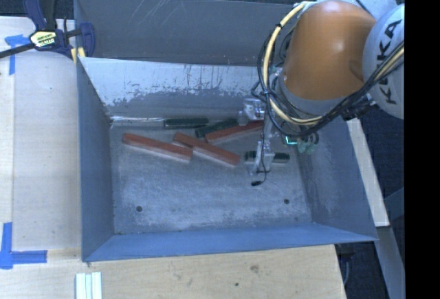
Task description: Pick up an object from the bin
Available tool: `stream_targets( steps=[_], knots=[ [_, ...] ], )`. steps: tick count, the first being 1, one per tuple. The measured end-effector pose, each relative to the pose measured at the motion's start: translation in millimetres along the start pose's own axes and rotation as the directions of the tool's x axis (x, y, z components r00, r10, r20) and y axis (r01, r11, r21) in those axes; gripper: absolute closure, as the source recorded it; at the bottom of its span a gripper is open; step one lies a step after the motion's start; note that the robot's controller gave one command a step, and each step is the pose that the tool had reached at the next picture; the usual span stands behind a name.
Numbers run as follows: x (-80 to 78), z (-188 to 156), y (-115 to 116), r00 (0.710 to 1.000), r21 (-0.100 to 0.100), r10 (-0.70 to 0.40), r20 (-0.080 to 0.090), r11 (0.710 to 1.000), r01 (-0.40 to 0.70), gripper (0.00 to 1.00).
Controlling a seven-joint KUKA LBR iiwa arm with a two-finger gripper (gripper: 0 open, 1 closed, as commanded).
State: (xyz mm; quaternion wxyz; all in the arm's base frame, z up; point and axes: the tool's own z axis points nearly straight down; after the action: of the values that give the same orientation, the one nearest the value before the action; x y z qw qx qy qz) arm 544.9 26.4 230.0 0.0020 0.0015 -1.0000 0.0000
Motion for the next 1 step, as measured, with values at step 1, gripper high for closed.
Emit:
stream_targets(
  steps=[1],
  knots=[
    [-1.6, -3.8, -0.2, 1.000, 0.000, 0.001, 0.008, 1.000, -0.001, 0.00]
  ],
)
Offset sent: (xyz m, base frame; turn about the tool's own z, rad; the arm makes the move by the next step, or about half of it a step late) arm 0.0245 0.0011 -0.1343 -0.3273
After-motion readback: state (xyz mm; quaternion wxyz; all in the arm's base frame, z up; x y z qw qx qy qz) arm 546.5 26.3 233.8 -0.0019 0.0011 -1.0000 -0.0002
